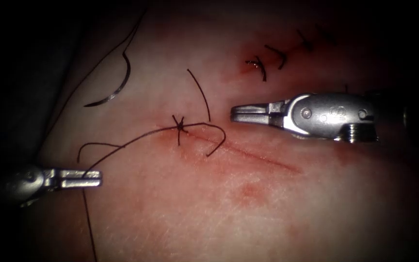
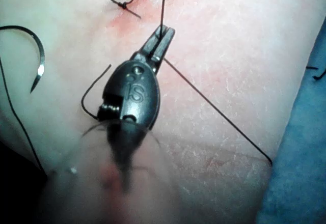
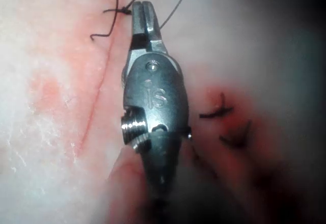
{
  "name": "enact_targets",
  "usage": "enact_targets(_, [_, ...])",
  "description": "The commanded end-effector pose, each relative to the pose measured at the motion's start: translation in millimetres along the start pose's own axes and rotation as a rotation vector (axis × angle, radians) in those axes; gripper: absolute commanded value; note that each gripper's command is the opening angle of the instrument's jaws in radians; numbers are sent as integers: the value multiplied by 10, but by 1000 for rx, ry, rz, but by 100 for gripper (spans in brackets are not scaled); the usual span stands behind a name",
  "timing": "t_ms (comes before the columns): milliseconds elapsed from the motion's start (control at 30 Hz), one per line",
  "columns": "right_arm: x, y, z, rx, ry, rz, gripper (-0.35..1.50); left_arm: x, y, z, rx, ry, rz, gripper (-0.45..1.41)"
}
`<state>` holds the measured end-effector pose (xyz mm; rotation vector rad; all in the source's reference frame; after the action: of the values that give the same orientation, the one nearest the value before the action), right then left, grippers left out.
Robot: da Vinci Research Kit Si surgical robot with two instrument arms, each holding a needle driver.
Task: Wound Closure
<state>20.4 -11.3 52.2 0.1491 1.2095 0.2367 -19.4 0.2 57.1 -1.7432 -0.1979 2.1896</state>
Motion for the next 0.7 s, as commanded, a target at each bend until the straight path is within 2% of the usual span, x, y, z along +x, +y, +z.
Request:
enact_targets(33, [-8,11,28,15,16,-10,-35,-6,0,7,-2,6,1,-45])
enact_targets(67, [-8,11,28,15,16,-10,-35,-6,0,7,-2,6,1,-45])
enact_targets(100, [-13,14,43,31,39,-13,-35,-5,-3,8,-1,11,9,-45])
enact_targets(167, [-13,14,43,31,39,-13,-35,-5,-3,8,-1,11,9,-45])
enact_targets(233, [-18,6,65,65,92,-3,-35,-1,-11,9,7,18,11,-45])
enact_targets(300, [-17,-2,74,97,117,15,-35,1,-20,11,9,23,3,-45])
enact_targets(467, [-12,-10,78,142,153,52,-35,0,-32,17,12,21,-6,-45])
enact_targets(700, [-1,-23,78,206,264,144,-35,-27,-59,38,53,-10,-12,-45])
